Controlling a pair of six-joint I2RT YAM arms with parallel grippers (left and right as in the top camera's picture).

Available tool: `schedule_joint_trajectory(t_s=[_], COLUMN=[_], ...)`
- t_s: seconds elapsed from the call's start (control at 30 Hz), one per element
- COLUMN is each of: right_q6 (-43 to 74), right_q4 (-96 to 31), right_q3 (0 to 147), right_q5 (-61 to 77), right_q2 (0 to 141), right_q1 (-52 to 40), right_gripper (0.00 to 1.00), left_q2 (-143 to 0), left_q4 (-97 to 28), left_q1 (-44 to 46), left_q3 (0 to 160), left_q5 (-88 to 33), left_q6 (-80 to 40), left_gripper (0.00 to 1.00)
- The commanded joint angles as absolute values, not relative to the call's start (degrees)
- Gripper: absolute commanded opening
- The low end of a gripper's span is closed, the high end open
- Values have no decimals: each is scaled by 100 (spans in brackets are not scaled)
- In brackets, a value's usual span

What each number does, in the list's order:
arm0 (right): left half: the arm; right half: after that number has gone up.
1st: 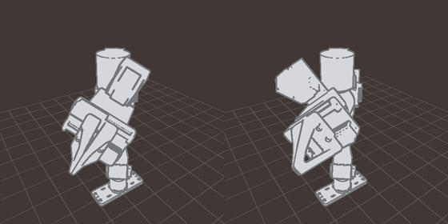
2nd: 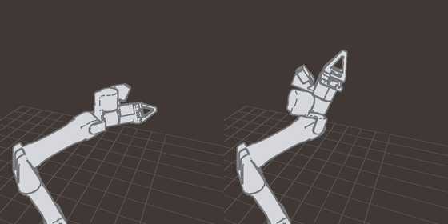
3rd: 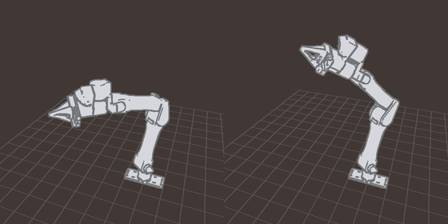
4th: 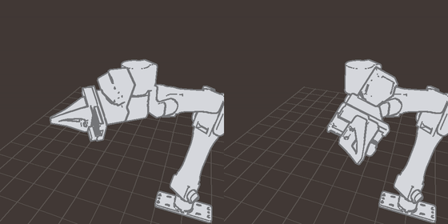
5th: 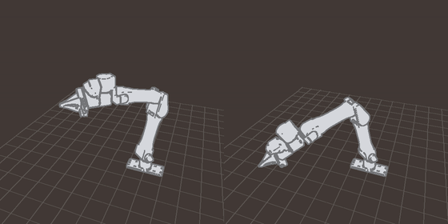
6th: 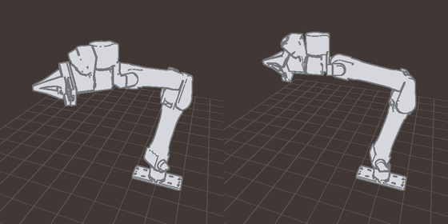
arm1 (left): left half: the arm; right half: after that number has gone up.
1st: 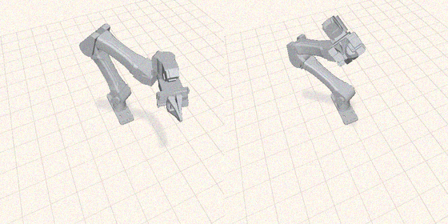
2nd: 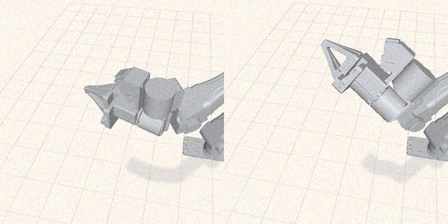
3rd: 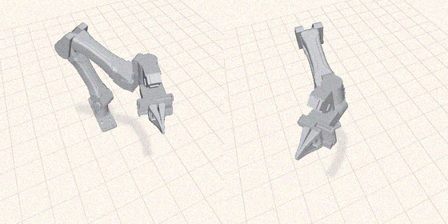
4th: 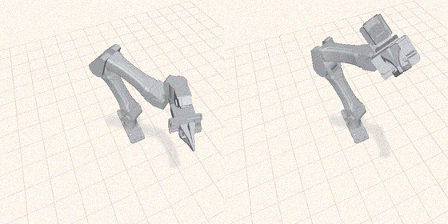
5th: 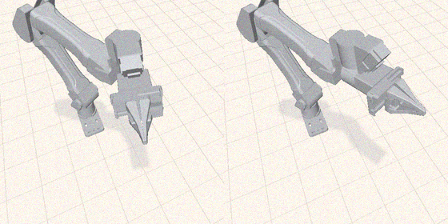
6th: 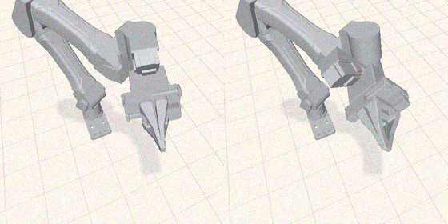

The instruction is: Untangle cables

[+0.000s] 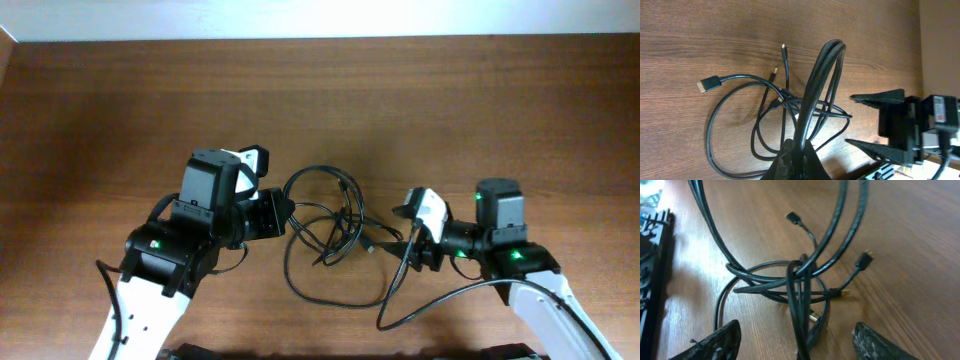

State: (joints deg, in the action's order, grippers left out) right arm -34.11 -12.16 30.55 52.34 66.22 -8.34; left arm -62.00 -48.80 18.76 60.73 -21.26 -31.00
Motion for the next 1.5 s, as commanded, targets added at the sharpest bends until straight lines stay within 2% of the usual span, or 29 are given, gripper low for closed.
schedule_joint_trajectory(t_s=[0.0, 0.2, 0.33, 0.47, 0.5, 0.73, 0.8, 0.93, 1.17, 1.47], right_q6=[-3649, -3647, -3645, -3642, -3642, -3636, -3262, -3094, -2001, -1852], right_q4=[-1125, -875, -788, -722, -722, -681, -519, -137, 956, 834], right_q3=[3105, 3105, 3105, 3105, 3105, 3105, 3105, 3107, 3107, 3105], right_q5=[5155, 5177, 5179, 5179, 5181, 5183, 5264, 6204, 7258, 7481], right_q2=[6882, 6954, 6954, 6954, 6954, 6954, 6947, 6947, 6947, 6947], right_q1=[-937, -937, -937, -937, -937, -937, -937, -937, -937, -937], right_gripper=[65, 61, 42, 16, 15, 8, 4, 4, 4, 4], left_q2=[-6193, -6193, -6193, -6193, -6193, -6193, -6193, -6193, -6193, -6193], left_q4=[-4842, -4849, -4840, -4847, -4845, -4845, -4853, -4877, -4917, -5269], left_q1=[1848, 1872, 1944, 1951, 1949, 1949, 1949, 1949, 1949, 1927], left_q3=[6082, 6082, 6082, 6082, 6082, 6082, 6082, 6080, 6080, 6080], left_q5=[-2322, -2318, -2316, -2318, -2316, -2311, -2270, -2117, -1852, -733], left_q6=[-3013, -3011, -3011, -3011, -3011, -3011, -3009, -3009, -3013, -3981], left_gripper=[0, 0, 0, 0, 0, 0, 0, 0, 0, 0])
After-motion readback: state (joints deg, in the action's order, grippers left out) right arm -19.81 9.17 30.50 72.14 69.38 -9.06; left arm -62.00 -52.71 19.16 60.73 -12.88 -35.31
